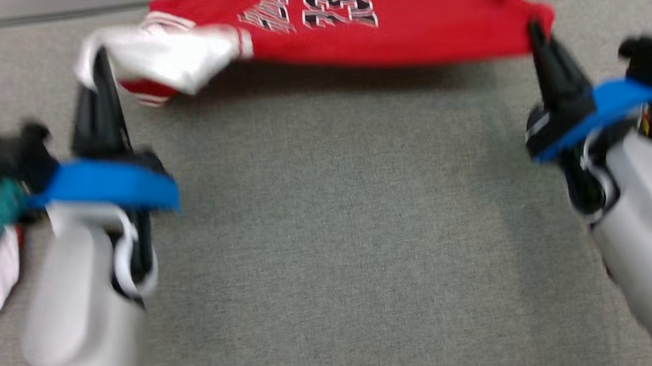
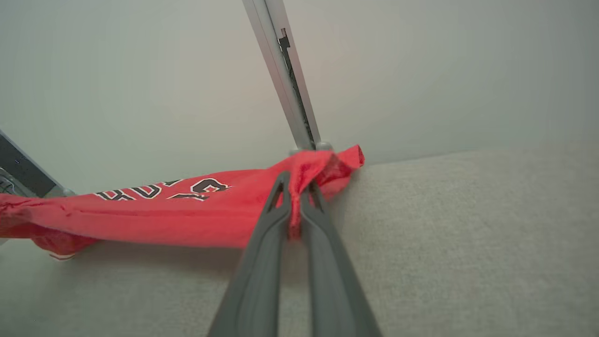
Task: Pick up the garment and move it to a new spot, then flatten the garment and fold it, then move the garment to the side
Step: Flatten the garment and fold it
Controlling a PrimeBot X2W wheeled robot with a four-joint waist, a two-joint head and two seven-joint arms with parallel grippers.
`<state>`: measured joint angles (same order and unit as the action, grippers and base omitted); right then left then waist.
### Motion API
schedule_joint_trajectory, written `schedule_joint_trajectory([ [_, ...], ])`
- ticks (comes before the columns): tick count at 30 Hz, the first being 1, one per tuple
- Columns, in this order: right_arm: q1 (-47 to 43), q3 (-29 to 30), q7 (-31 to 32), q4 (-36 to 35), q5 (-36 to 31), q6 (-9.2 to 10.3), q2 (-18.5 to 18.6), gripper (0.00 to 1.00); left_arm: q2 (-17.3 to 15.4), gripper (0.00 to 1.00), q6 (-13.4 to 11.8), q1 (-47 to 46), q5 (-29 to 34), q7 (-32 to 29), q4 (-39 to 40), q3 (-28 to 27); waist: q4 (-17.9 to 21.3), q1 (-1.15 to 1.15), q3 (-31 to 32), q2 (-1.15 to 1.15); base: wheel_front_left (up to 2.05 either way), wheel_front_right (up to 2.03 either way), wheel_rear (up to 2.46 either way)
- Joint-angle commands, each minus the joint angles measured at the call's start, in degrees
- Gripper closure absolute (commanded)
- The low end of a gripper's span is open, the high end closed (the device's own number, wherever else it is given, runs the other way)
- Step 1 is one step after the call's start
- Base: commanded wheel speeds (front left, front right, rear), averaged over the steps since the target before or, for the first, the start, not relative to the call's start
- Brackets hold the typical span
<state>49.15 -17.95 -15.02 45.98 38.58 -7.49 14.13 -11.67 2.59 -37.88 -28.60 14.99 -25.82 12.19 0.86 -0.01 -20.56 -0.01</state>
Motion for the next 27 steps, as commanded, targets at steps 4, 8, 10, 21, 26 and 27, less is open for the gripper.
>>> schedule_joint_trajectory([
  [4, -13.6, 0.0, -0.2, -4.9, 2.2, -0.01, 1.4, 1.0, 2.0, 1.0, -0.8, 15.3, 3.0, 0.3, 5.5, -1.8, 0.2, 0.01, 5.0, 0.01, 0.0, 0.0, 0.0],
  [8, -23.9, 0.7, -0.2, -7.8, 3.2, -0.01, 2.0, 1.0, 3.9, 1.0, -1.1, 26.5, 4.2, 0.3, 8.0, -2.1, -0.3, 0.01, 8.3, 0.01, 0.0, 0.0, 0.0],
  [10, -28.5, 1.2, -0.2, -8.8, 3.4, -0.01, 2.0, 1.0, 4.6, 1.0, -1.0, 30.9, 3.7, 0.3, 9.0, -2.9, -0.6, 0.01, 9.7, 0.01, 0.0, 0.0, 0.0],
  [21, -48.3, 6.6, 0.1, -18.3, 1.7, -0.01, 0.8, 1.0, 6.8, 1.0, -3.4, 49.1, 4.1, 0.3, 16.8, -3.3, -1.7, 0.01, 15.2, 0.01, 0.0, 0.0, 0.0],
  [26, -56.5, 10.6, 2.8, -24.9, -0.2, -0.01, -1.0, 1.0, 7.3, 1.0, -4.4, 54.9, 3.3, 0.0, 20.2, -2.3, -1.9, 0.01, 16.0, 0.01, 0.0, 0.0, 0.0],
  [27, -57.5, 11.4, 3.6, -26.3, -0.7, -0.01, -1.5, 1.0, 7.3, 1.0, -4.5, 55.3, 3.3, -0.1, 20.5, -2.1, -1.9, 0.01, 16.0, 0.01, 0.0, 0.0, 0.0],
])
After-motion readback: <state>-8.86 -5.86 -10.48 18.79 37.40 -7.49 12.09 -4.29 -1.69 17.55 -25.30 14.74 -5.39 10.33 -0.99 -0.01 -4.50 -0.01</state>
